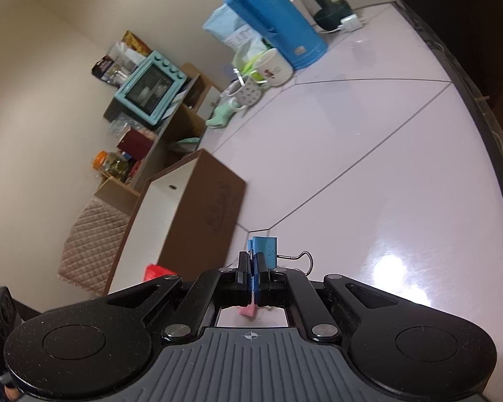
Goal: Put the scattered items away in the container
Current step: 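Grasp the red candy wrapper with the left tool while the right holds the blue clip, then carry the red wrapper and blue clip over the box with both tools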
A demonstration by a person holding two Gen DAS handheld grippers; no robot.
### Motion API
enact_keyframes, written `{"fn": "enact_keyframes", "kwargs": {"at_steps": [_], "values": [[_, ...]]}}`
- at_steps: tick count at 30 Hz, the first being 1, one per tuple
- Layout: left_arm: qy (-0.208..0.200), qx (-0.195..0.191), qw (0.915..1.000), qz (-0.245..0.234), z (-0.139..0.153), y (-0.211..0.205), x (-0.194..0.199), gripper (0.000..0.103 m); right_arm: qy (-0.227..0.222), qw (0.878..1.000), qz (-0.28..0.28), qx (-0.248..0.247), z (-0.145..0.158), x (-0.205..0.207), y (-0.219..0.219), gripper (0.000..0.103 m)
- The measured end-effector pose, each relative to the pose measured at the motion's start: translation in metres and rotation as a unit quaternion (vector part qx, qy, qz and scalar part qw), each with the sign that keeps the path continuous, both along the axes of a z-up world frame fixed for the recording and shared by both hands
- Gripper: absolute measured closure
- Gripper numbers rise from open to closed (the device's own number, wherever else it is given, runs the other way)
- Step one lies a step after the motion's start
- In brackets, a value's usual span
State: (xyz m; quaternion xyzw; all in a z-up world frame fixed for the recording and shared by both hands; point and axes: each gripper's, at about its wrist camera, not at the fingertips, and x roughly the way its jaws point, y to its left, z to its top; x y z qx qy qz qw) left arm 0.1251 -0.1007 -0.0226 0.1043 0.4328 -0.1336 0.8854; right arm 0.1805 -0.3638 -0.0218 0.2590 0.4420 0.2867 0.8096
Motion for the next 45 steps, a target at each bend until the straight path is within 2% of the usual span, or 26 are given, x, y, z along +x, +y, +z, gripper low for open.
{"fn": "enact_keyframes", "kwargs": {"at_steps": [6,13,28,37,45], "values": [[-0.024,0.009,0.9990,0.036,0.021,0.025,-0.014,0.070,-0.009,1.000,0.009,0.007,0.006,-0.009,0.018,0.103],[-0.036,0.015,0.9976,0.058,0.031,0.057,-0.025,0.070,-0.019,1.000,0.019,0.013,0.014,-0.016,0.047,0.103],[-0.046,0.023,0.9946,0.090,0.039,0.145,-0.035,0.070,-0.048,0.996,0.059,0.037,0.033,-0.016,0.149,0.103],[-0.049,0.020,0.9951,0.084,0.040,0.191,-0.023,0.070,-0.062,0.995,0.062,0.038,0.038,-0.008,0.201,0.103],[-0.042,0.019,0.9967,0.067,0.033,0.220,-0.003,0.070,-0.060,0.997,0.049,0.031,0.036,-0.001,0.221,0.103]]}}
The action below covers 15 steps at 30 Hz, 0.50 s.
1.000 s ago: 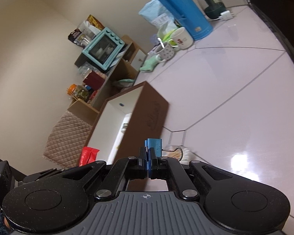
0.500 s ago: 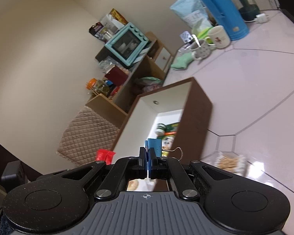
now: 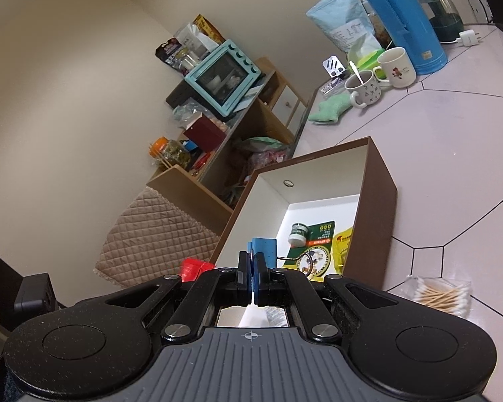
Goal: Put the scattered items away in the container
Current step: 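Carry the red wrapper and blue clip over the box with both tools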
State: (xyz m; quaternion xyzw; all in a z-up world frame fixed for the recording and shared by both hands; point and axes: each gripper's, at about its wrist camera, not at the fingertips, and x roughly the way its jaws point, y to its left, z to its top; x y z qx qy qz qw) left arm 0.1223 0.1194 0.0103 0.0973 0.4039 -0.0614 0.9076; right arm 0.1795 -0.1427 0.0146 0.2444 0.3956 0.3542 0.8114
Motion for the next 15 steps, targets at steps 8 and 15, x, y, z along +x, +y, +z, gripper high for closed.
{"fn": "enact_keyframes", "kwargs": {"at_steps": [8,15], "values": [[0.011,-0.005,0.9997,-0.023,-0.012,0.013,0.030,0.070,0.006,1.000,-0.020,-0.010,-0.002,0.012,0.008,0.103],[0.029,-0.012,0.9985,-0.044,-0.028,0.011,0.062,0.070,0.015,0.999,-0.034,-0.018,-0.006,0.025,0.008,0.103]]}}
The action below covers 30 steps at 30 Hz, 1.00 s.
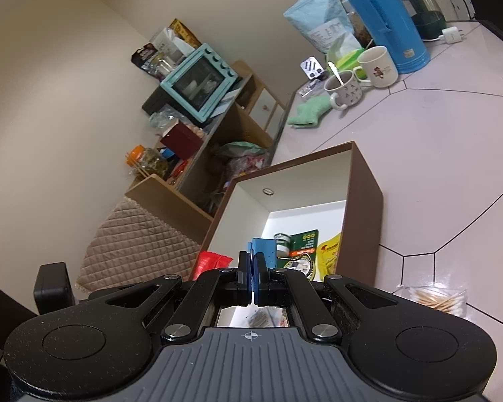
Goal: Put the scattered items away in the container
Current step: 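Carry the red wrapper and blue clip over the box with both tools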
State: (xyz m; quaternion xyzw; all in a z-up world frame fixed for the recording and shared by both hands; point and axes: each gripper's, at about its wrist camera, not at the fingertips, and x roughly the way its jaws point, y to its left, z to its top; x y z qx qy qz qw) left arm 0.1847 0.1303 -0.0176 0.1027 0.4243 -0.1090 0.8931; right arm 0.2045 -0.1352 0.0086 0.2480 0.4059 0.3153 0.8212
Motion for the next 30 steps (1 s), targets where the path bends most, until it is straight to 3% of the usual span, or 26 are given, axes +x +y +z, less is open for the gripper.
{"fn": "enact_keyframes", "kwargs": {"at_steps": [14,16,26,28,30], "values": [[0.048,-0.007,0.9988,-0.006,-0.047,-0.002,0.051,0.069,0.014,1.000,0.000,-0.012,-0.010,0.023,0.007,0.103],[0.052,-0.006,0.9986,-0.002,-0.052,-0.001,0.055,0.065,0.014,1.000,0.003,-0.015,-0.011,0.026,0.010,0.103],[0.057,-0.011,0.9982,0.017,-0.037,0.013,0.054,0.061,0.010,0.999,0.027,-0.033,-0.021,0.048,0.035,0.103],[0.058,-0.007,0.9980,0.024,-0.034,0.015,0.055,0.052,0.010,0.999,0.030,-0.039,-0.024,0.056,0.040,0.103],[0.056,-0.004,0.9980,0.028,-0.030,0.015,0.058,0.050,0.009,0.998,0.032,-0.049,-0.028,0.063,0.045,0.103]]}}
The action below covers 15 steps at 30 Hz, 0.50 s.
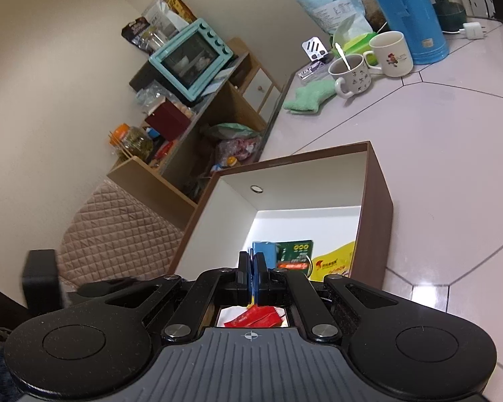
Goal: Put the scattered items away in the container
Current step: 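Carry the red wrapper and blue clip over the box with both tools, then drop the red wrapper into the box with the left tool while the right drops the blue clip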
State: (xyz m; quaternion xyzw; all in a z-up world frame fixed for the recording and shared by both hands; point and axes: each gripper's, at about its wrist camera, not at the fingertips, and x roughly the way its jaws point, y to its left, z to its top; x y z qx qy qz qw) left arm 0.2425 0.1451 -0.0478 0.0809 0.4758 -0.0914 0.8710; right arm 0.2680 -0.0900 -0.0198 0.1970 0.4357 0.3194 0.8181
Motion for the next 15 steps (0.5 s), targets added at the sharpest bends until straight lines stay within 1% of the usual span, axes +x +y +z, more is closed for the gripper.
{"fn": "enact_keyframes", "kwargs": {"at_steps": [5,15], "values": [[-0.003,-0.004,1.0000,0.004,0.006,0.001,0.005,0.050,-0.007,1.000,0.005,-0.030,-0.014,0.021,0.011,0.103],[-0.009,-0.005,0.9999,0.011,0.008,0.005,0.019,0.050,-0.001,0.998,0.012,-0.059,-0.041,0.060,0.028,0.103]]}}
